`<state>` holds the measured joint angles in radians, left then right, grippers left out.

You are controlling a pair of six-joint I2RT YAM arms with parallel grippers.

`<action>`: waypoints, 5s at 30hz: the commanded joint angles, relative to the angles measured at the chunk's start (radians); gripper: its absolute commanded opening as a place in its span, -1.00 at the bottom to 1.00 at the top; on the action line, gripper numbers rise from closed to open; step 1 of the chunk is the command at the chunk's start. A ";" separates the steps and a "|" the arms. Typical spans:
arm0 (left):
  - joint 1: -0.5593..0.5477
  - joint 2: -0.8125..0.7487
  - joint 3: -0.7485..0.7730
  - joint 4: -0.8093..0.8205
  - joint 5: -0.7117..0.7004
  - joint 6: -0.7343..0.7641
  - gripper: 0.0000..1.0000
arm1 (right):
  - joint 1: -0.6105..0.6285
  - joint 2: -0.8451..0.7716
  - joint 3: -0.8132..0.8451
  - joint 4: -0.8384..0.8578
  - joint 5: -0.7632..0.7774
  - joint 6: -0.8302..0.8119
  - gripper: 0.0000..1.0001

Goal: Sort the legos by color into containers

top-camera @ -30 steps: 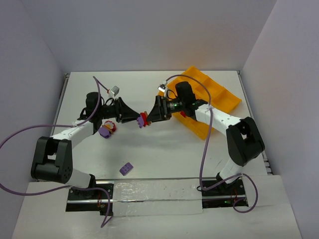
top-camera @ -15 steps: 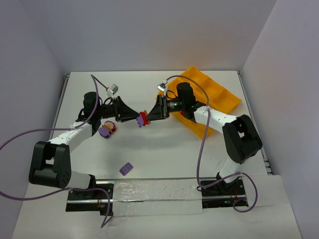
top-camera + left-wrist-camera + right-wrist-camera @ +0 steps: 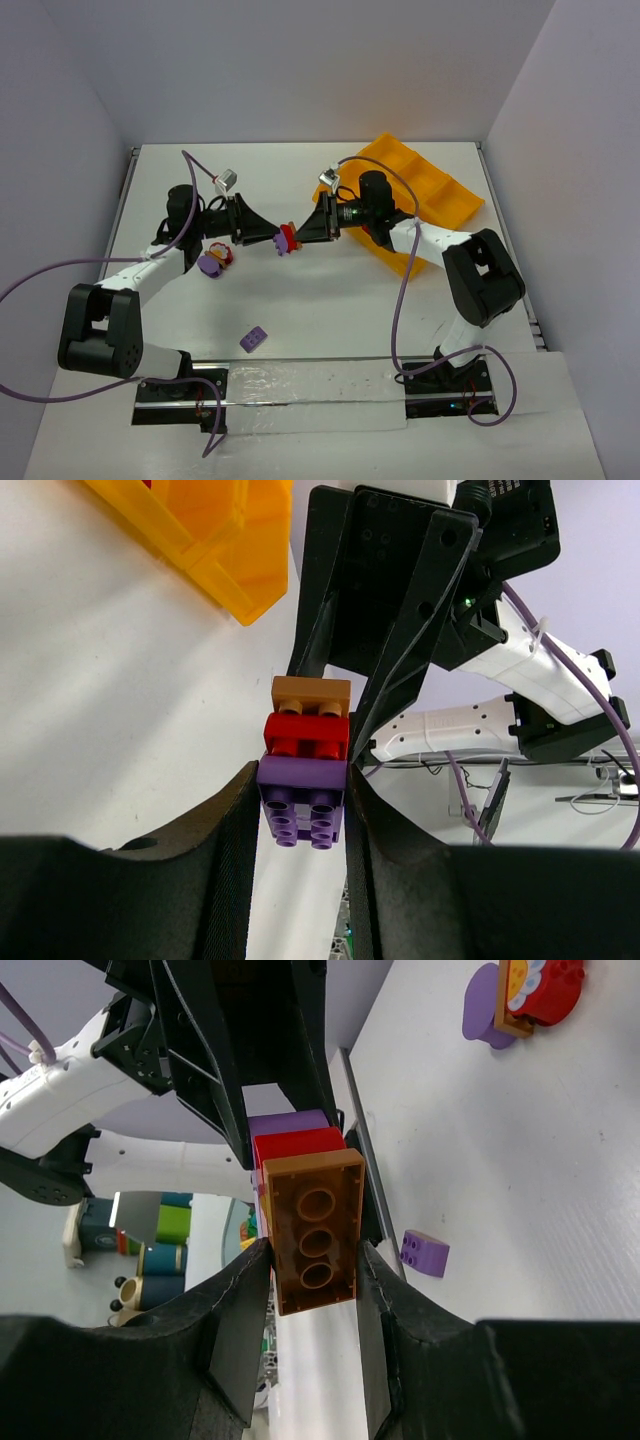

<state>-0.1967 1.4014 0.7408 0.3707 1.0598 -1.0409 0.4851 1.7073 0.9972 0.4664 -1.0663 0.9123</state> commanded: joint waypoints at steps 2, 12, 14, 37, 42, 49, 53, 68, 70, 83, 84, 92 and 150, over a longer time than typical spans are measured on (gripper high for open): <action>0.005 -0.033 0.003 0.046 0.023 0.026 -0.99 | -0.033 -0.012 -0.039 -0.031 0.074 -0.030 -0.91; 0.029 -0.044 0.001 0.005 0.025 0.048 -1.00 | -0.069 -0.028 -0.008 -0.244 0.164 -0.154 -0.93; 0.029 -0.044 -0.001 0.006 0.024 0.048 -1.00 | -0.069 -0.029 -0.007 -0.250 0.174 -0.154 -0.93; 0.036 0.026 0.081 -0.387 -0.213 0.244 -1.00 | -0.055 -0.053 0.133 -0.716 0.589 -0.404 -0.51; 0.025 0.035 0.101 -0.461 -0.302 0.254 -1.00 | -0.045 -0.084 0.158 -0.787 0.690 -0.442 -0.19; -0.090 0.097 0.215 -0.682 -0.652 0.246 -0.99 | -0.004 -0.118 0.192 -0.852 0.823 -0.472 0.12; -0.164 0.176 0.296 -0.794 -0.829 0.193 -1.00 | 0.014 -0.123 0.200 -0.869 0.864 -0.475 0.21; -0.230 0.331 0.406 -0.952 -1.081 0.148 -0.98 | 0.044 -0.146 0.183 -0.901 0.968 -0.494 0.41; -0.236 0.339 0.417 -0.958 -1.097 0.142 -0.86 | 0.046 -0.144 0.186 -0.901 0.970 -0.494 0.41; -0.265 0.364 0.450 -0.919 -1.023 0.156 0.45 | 0.060 -0.150 0.202 -0.920 1.004 -0.503 0.43; -0.266 0.357 0.457 -0.923 -1.024 0.162 0.47 | 0.063 -0.149 0.204 -0.920 1.006 -0.503 0.43; -0.268 0.256 0.511 -1.020 -1.061 0.200 0.49 | 0.134 -0.119 0.254 -0.958 1.064 -0.523 0.44; -0.251 -0.008 0.508 -1.148 -1.117 0.299 0.42 | 0.312 0.115 0.184 -0.752 1.015 -1.449 0.34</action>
<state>-0.4552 1.4098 1.2385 -0.8006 -0.0708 -0.7534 0.8116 1.8161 1.1557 -0.3299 -0.0230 -0.5472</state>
